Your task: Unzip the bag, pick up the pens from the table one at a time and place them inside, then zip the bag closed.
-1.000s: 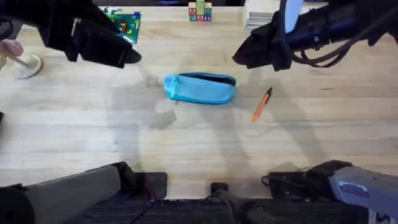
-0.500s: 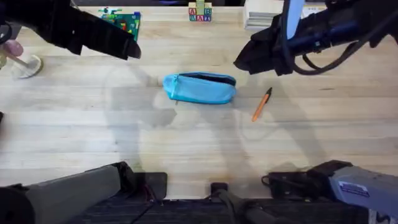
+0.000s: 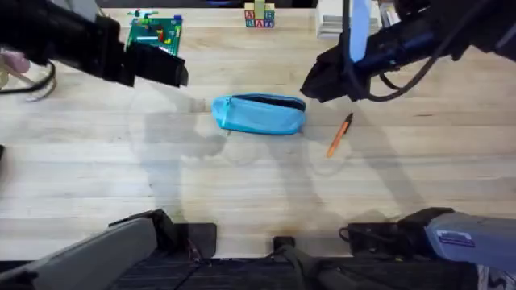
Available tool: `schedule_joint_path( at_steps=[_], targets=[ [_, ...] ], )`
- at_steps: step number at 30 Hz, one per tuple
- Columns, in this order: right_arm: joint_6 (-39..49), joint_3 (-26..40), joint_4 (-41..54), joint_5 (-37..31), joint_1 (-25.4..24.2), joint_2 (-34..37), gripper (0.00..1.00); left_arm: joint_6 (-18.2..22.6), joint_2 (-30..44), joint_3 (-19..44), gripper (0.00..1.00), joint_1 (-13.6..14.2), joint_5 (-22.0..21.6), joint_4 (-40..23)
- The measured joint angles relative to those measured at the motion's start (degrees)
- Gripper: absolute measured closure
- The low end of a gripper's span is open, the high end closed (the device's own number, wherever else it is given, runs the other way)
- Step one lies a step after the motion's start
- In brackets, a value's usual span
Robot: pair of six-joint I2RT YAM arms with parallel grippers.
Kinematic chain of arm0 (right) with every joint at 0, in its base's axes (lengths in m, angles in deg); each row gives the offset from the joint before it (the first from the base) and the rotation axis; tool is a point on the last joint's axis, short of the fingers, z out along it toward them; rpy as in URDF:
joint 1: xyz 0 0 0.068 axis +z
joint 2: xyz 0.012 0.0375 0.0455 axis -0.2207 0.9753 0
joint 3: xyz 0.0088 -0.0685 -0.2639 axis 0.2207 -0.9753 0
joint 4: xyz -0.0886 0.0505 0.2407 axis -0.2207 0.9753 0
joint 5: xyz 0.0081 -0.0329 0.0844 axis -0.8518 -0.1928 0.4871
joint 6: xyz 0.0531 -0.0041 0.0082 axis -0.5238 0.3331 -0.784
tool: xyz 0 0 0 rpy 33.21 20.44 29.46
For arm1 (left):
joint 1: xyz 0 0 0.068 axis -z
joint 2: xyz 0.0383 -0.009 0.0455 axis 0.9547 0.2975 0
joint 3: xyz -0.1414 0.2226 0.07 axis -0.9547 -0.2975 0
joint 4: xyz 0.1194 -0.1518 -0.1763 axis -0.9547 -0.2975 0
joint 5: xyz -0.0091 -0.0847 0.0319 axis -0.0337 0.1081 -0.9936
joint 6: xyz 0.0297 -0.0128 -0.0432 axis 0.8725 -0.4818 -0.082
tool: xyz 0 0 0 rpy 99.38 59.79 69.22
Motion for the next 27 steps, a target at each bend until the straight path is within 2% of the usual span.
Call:
schedule_joint_path(
  at_steps=[12,22,27],
  targets=[
    [6.63,0.0,-0.03,-1.49,0.0,4.19,0.972,-6.58,-8.64,-17.3,0.003,0.02,0.04,11.84],
    [11.26,0.0,-0.07,-1.79,0.0,10.5,0.971,-8.06,-9.57,-18.41,0.005,0.02,1.42,12.26],
    [11.5,0.0,-0.07,-1.79,0.0,11.45,0.971,-8.08,-9.57,-18.41,0.005,0.02,1.7,12.26]
  ],
)
